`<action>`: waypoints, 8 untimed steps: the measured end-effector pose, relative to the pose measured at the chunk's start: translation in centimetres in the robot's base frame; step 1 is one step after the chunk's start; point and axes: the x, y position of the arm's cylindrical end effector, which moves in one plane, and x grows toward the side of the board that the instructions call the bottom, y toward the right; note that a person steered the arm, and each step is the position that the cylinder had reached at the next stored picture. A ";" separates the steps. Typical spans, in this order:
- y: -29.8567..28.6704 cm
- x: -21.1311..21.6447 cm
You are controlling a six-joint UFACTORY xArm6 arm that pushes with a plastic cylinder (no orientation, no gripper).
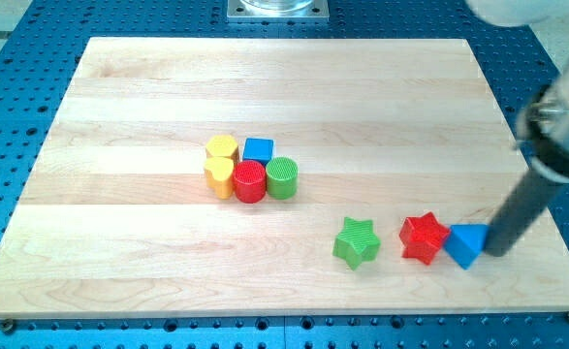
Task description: Move the stars to the bottom right of the green circle
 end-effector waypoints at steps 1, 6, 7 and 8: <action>-3.7 -0.5; -11.3 -7.0; -11.3 -3.0; -9.5 0.9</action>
